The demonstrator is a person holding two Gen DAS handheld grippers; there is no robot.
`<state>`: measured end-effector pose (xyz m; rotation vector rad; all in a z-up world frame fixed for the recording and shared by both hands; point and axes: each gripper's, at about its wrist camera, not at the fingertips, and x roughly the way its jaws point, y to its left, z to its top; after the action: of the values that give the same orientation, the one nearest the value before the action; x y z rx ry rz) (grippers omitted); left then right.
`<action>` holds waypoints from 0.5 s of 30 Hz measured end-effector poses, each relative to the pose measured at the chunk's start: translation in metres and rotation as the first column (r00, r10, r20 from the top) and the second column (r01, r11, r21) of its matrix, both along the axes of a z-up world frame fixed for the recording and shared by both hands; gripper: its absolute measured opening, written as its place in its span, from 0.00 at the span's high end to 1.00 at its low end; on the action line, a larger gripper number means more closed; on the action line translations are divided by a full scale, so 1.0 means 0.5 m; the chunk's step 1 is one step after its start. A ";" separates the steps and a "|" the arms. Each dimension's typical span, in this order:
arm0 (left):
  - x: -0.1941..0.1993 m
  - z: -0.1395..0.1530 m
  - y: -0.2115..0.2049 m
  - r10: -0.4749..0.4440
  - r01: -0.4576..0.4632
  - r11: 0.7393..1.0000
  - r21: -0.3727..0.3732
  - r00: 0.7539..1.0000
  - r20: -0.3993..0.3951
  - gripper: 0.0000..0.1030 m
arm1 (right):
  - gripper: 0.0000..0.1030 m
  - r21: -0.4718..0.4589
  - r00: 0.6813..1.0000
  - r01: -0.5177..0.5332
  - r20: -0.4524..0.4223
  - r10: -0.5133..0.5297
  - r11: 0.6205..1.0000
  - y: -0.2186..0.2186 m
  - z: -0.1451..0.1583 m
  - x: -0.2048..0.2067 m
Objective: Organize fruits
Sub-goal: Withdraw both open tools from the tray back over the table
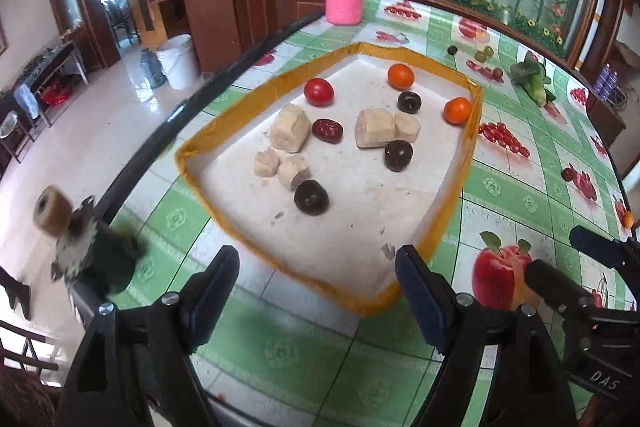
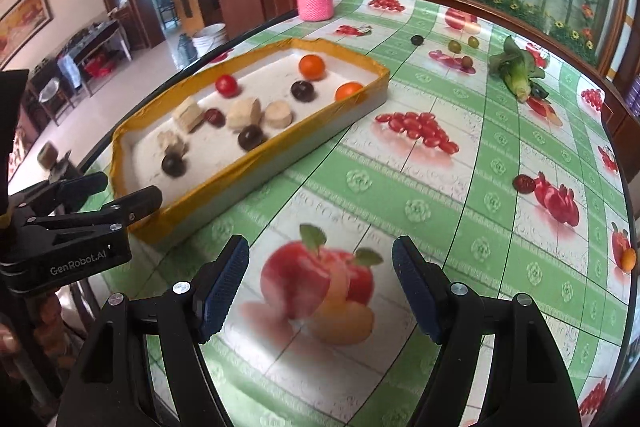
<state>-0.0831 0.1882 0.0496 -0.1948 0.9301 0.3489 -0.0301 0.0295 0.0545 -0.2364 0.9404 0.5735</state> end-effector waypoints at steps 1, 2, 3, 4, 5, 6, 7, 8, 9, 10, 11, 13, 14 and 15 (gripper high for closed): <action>-0.010 0.003 -0.003 0.007 -0.006 1.000 -0.010 1.000 0.006 0.20 | 0.28 0.001 1.000 -0.009 0.001 0.009 1.000 -0.001 -0.001 -0.005; -0.018 0.005 -0.006 0.012 -0.011 1.000 -0.026 1.000 0.005 0.20 | 0.28 0.004 1.000 -0.022 0.000 0.022 1.000 -0.003 -0.001 -0.011; -0.027 0.006 -0.007 0.023 -0.023 0.999 -0.035 1.000 -0.001 0.20 | 0.28 0.008 1.000 -0.030 -0.001 0.030 1.000 -0.006 -0.001 -0.015; -0.034 0.008 -0.007 0.040 -0.040 0.998 -0.037 0.999 -0.001 0.20 | 0.28 0.015 0.999 -0.039 -0.001 0.039 0.999 -0.007 0.001 -0.020; -0.043 0.010 -0.008 0.055 -0.055 0.998 -0.035 0.998 0.002 0.20 | 0.28 0.021 0.999 -0.048 0.001 0.048 0.999 -0.009 0.003 -0.024; -0.051 0.013 -0.009 0.070 -0.070 0.997 -0.028 0.998 0.006 0.20 | 0.28 0.028 0.998 -0.056 -0.001 0.056 0.998 -0.011 0.006 -0.029; -0.058 0.017 -0.008 0.081 -0.081 0.997 -0.021 0.997 0.009 0.20 | 0.28 0.034 0.998 -0.062 0.002 0.062 0.997 -0.012 0.010 -0.032; -0.063 0.020 -0.007 0.090 -0.090 0.996 -0.011 0.996 0.010 0.20 | 0.28 0.039 0.998 -0.070 0.004 0.070 0.997 -0.013 0.014 -0.037; -0.067 0.023 -0.006 0.101 -0.101 0.995 -0.002 0.995 0.011 0.20 | 0.27 0.040 0.997 -0.074 0.006 0.074 0.996 -0.013 0.017 -0.040; -0.072 0.027 -0.003 0.108 -0.109 0.994 0.004 0.994 0.015 0.20 | 0.26 0.038 0.997 -0.074 0.009 0.074 0.997 -0.013 0.020 -0.043; -0.076 0.031 0.001 0.114 -0.114 0.993 0.007 0.993 0.024 0.20 | 0.25 0.035 0.997 -0.070 0.015 0.069 0.997 -0.012 0.023 -0.046; -0.083 0.038 0.011 0.119 -0.120 0.993 0.010 0.992 0.042 0.20 | 0.24 0.031 0.998 -0.068 0.014 0.067 0.997 -0.007 0.029 -0.052; -0.085 0.040 0.018 0.117 -0.117 0.993 0.003 0.992 0.048 0.20 | 0.24 0.028 0.998 -0.060 0.021 0.059 0.998 -0.004 0.034 -0.056; -0.086 0.042 0.025 0.114 -0.114 0.993 -0.006 0.992 0.054 0.20 | 0.23 0.031 0.998 -0.052 0.033 0.051 0.998 -0.001 0.041 -0.061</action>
<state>-0.1259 0.2009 0.0707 -0.2596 0.8679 0.4459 -0.0608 0.0291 0.0750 -0.2412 0.8950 0.6294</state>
